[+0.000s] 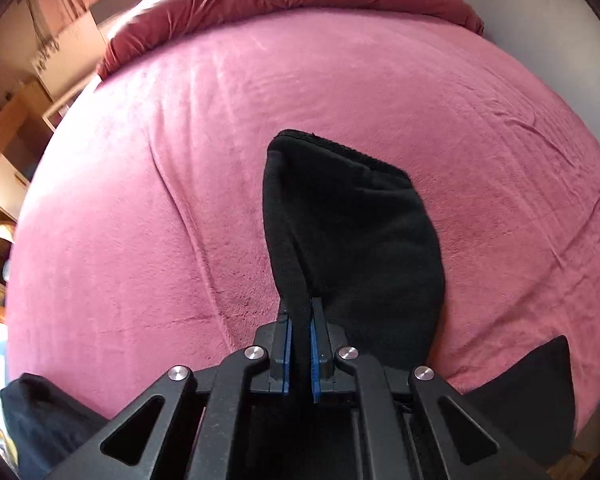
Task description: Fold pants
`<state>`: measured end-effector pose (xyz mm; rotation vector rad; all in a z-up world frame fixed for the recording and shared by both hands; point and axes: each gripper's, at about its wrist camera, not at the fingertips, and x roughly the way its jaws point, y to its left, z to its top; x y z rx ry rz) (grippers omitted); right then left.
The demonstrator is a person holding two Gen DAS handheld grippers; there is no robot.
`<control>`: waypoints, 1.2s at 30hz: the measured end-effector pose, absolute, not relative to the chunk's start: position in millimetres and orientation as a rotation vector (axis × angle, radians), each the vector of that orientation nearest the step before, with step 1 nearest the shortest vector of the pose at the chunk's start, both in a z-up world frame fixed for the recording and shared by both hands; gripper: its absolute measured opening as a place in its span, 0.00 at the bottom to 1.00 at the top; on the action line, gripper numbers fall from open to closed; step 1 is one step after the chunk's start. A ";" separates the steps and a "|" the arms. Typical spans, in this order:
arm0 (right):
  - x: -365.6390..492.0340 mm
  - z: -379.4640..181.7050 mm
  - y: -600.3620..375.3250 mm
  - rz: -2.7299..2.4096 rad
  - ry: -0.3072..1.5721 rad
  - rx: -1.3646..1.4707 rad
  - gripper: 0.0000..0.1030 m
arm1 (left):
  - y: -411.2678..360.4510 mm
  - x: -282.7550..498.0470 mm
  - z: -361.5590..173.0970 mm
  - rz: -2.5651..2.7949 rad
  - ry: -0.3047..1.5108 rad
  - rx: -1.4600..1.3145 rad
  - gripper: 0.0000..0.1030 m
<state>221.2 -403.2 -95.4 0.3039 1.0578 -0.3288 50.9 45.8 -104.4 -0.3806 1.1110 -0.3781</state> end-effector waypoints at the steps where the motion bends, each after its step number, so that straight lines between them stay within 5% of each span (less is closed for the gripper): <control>1: 203.5 -81.9 -410.8 -0.318 1.007 0.336 0.07 | 44.0 51.4 -103.8 -0.387 1.108 -0.375 0.29; 9: 38.7 -26.8 -484.7 -0.268 0.707 0.709 0.07 | 16.2 54.4 -103.9 -0.434 1.122 -0.351 0.29; 17: -75.8 -119.4 -532.4 -0.413 0.694 0.984 0.06 | -6.6 50.6 -104.9 -0.465 1.144 -0.316 0.29; 23: -101.9 -178.3 -532.4 -0.422 0.724 1.080 0.11 | -15.9 50.2 -106.5 -0.464 1.163 -0.295 0.29; 34: -111.7 -130.2 -577.0 -0.540 0.688 1.049 0.21 | -30.4 49.9 -116.4 -0.472 1.192 -0.267 0.30; 36: -108.8 -125.3 -580.8 -0.558 0.714 1.025 0.05 | -33.0 50.5 -118.3 -0.474 1.195 -0.264 0.30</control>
